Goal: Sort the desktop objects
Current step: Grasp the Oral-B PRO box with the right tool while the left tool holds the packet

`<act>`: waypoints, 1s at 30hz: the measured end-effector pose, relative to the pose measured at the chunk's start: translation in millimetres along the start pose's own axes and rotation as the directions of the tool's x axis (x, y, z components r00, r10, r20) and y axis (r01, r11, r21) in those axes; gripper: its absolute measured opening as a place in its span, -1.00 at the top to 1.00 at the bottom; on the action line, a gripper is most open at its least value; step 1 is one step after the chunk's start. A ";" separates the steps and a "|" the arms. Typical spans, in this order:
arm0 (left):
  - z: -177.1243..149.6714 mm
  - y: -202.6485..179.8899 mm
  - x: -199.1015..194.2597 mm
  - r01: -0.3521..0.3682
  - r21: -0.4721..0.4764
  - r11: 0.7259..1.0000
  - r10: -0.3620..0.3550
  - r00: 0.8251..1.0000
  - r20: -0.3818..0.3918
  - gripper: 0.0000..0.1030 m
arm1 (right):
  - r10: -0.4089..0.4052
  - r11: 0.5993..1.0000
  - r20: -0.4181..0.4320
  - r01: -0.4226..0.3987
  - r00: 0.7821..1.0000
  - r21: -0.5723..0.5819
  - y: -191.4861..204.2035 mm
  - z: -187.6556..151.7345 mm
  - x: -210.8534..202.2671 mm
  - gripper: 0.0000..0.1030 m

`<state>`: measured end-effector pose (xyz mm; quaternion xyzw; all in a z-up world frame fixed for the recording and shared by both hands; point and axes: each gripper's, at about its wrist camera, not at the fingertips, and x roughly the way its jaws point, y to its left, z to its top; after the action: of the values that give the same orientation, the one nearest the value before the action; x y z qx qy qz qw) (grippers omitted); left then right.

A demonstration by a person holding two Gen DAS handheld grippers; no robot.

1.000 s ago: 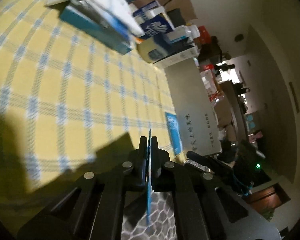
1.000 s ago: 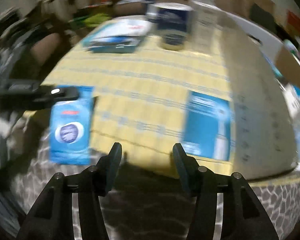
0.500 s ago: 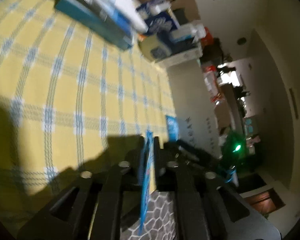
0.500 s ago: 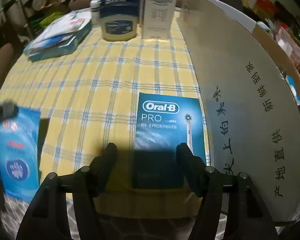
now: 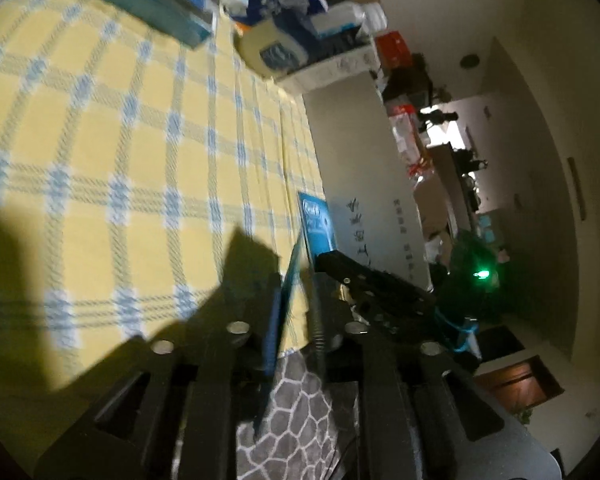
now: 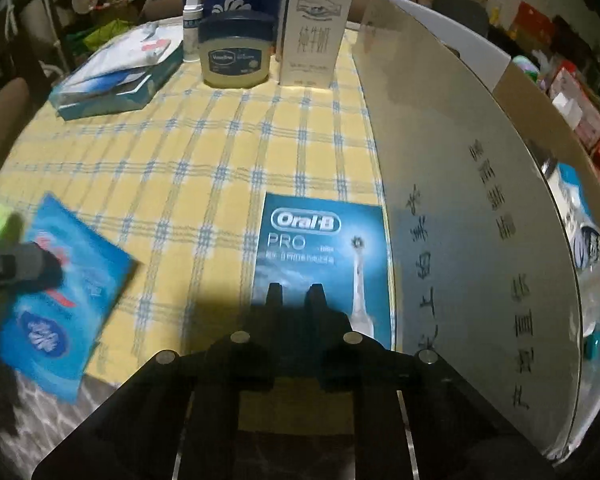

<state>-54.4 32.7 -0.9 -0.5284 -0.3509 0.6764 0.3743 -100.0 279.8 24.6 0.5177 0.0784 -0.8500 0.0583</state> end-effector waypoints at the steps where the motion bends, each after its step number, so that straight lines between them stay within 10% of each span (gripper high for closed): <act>1: -1.6 -1.1 5.4 -0.011 0.008 1.000 0.011 1.000 -0.016 0.42 | 0.011 1.000 -0.002 -0.011 1.000 0.008 -1.1 -2.5 -2.8 0.75; 5: -8.4 -10.8 20.7 -0.064 0.072 0.995 0.067 0.997 -0.050 0.50 | 0.034 0.999 -0.017 -0.034 0.999 -0.016 4.9 -8.3 -5.4 0.59; 7: -9.1 -12.2 21.5 -0.049 0.074 0.996 0.053 0.997 -0.054 0.91 | 0.045 0.998 -0.020 -0.046 0.999 -0.047 12.4 -11.7 -6.0 0.32; 30: -28.1 -12.7 41.6 0.067 -0.001 0.998 -0.067 0.988 -0.136 0.63 | -0.312 0.840 0.099 0.323 0.945 -0.437 55.1 -25.5 -4.1 0.05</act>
<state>-31.9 77.4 -14.1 -0.5606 -0.3407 0.6264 0.4210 -66.0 230.8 12.7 0.4600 0.3556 -0.8128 0.0351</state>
